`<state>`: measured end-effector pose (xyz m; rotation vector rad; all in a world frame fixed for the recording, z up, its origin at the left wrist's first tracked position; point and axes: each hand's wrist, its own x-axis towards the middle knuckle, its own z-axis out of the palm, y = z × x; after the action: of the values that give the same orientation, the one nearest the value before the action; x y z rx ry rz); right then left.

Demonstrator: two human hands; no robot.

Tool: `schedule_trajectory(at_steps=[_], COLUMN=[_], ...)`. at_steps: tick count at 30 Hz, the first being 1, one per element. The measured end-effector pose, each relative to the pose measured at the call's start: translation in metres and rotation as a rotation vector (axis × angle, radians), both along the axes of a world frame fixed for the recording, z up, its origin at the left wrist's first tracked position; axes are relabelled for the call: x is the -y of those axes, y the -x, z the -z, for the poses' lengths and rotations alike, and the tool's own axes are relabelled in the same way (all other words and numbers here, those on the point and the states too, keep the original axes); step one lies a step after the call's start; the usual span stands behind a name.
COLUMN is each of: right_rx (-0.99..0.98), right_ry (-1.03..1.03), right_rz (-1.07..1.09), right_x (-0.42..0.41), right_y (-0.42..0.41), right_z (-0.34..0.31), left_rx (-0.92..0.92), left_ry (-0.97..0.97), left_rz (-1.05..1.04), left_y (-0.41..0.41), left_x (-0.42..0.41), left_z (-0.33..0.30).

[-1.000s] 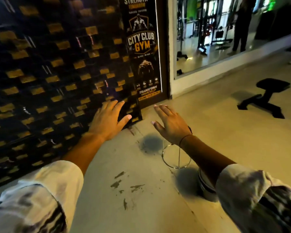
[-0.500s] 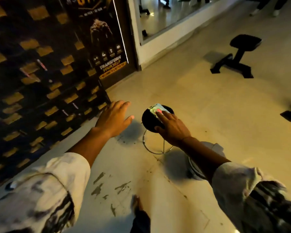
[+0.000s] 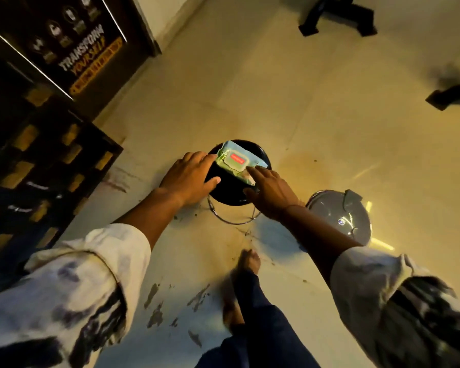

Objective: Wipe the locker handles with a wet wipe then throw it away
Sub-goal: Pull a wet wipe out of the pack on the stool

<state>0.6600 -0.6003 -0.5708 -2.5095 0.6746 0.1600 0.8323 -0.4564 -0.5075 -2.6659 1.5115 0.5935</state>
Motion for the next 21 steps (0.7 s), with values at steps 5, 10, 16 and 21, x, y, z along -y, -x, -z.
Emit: schedule_trajectory(at_steps=[5,10,16,21], right_rx=[-0.042,-0.079,-0.088,-0.076], right_ry=[-0.053,-0.047,0.036,0.108], right_rz=[0.063,0.079,0.171,0.208], right_x=[0.033,0.049,0.052,0.048], right_y=[-0.056,-0.100,-0.140,-0.145], right_z=[0.067,0.128,0.187,0.215], left_rx=[-0.047,-0.075,-0.098,-0.084], left_ry=[-0.077,-0.105,-0.076,-0.076], left_rz=[0.071,0.166,0.330,0.395], left_y=[-0.056,-0.100,-0.138,-0.152], left_x=[0.051,0.084,0.112,0.124], left_z=[0.073,0.146,0.225,0.260])
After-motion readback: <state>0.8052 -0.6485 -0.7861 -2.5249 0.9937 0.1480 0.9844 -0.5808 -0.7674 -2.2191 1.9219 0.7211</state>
